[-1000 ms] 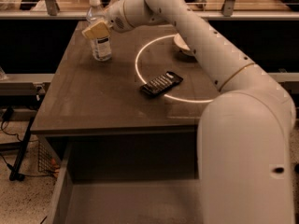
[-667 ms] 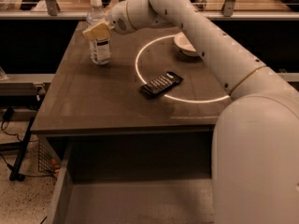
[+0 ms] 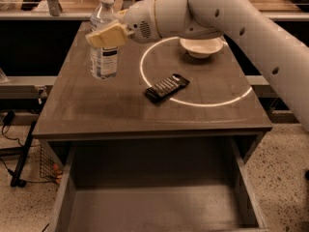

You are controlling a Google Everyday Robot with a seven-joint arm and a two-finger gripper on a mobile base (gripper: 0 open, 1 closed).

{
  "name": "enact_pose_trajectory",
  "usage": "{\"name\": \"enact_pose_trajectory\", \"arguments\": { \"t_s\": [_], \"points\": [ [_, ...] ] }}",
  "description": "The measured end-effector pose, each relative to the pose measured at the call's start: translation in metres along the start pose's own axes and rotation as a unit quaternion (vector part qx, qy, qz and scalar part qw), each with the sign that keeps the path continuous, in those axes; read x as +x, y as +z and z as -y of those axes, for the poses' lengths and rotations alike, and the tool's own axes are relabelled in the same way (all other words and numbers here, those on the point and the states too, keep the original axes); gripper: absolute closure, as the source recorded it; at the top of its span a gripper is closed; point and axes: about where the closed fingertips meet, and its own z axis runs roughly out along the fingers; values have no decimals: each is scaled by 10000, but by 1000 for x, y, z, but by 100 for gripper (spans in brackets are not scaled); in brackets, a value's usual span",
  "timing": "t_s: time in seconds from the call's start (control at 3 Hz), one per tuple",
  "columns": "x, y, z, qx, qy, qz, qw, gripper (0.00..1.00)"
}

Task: Place blue plastic bottle into top drawer

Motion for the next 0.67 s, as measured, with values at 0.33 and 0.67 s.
{"name": "enact_pose_trajectory", "arguments": {
  "t_s": [0.33,0.67],
  "points": [
    [-1,2,-2,-70,-7,24,10000,100],
    [-5,12,-15,-445,-45,155,9989,100]
  ]
}}
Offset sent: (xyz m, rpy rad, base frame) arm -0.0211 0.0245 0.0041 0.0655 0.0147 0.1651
